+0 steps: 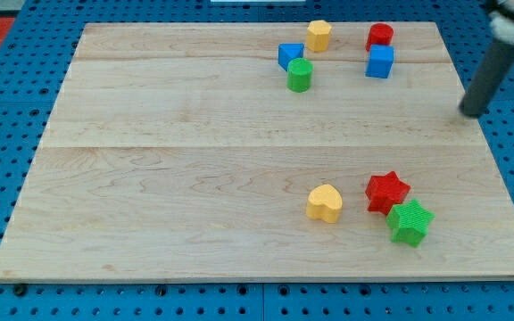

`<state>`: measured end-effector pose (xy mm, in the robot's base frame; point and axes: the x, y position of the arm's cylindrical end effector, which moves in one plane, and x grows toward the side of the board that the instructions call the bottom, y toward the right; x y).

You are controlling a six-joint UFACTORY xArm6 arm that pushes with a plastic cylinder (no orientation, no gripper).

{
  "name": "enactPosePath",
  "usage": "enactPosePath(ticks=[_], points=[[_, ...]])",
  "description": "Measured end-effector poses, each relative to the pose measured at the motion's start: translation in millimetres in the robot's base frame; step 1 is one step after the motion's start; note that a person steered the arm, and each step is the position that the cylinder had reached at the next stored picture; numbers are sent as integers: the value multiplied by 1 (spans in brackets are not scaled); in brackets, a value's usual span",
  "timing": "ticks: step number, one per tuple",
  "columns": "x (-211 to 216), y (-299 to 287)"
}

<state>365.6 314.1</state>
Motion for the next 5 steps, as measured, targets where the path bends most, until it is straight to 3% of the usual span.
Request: enactPosePath(ticks=[1, 3, 4, 5], points=[[-69, -4], [-159, -60], [-174, -94], [-160, -114]])
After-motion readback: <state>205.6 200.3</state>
